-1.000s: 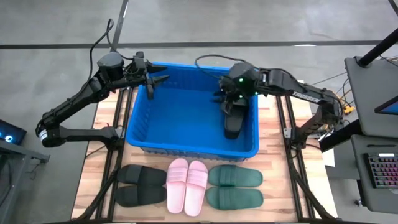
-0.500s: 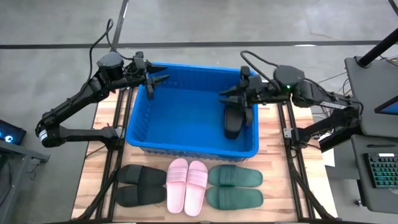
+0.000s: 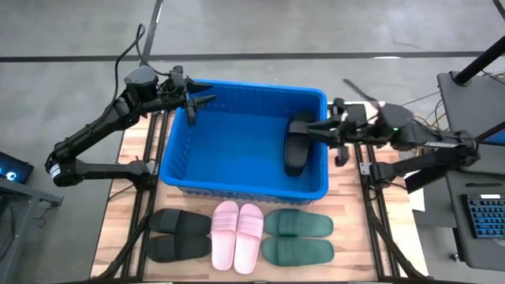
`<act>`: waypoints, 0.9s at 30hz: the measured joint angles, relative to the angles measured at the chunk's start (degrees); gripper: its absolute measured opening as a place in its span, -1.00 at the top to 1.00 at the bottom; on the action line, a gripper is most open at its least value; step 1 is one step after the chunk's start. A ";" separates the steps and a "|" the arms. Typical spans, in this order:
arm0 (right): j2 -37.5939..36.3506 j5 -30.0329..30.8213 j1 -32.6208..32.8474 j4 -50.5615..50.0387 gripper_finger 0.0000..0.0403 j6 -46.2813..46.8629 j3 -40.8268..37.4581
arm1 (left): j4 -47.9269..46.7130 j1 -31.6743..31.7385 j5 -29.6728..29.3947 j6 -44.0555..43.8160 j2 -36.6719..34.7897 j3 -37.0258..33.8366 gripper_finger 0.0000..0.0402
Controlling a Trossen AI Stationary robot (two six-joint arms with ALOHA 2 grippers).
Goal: Pick and place slides into bin
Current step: Adjust the blue bin
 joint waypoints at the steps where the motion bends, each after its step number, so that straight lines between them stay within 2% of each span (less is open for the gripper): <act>1: -1.96 0.76 -0.03 -0.21 0.66 -0.55 -1.26 | 0.00 0.00 0.00 -0.03 -0.01 0.04 0.16; 6: -12.31 2.72 -0.04 -0.31 0.66 -1.54 -8.04 | 1.13 0.00 1.64 -2.99 -0.85 0.16 0.16; 14: -22.55 4.27 -0.04 -0.56 0.66 0.82 -16.13 | 11.00 -0.02 12.55 -14.44 -1.72 0.08 0.16; 19: -27.50 4.62 -0.04 -2.61 0.65 0.56 -18.08 | 14.20 -0.06 19.65 -21.29 -1.54 0.06 0.16; 27: -36.12 4.41 -0.04 -8.91 0.69 0.81 -18.35 | 14.24 -0.07 18.19 -22.50 -1.81 0.04 0.16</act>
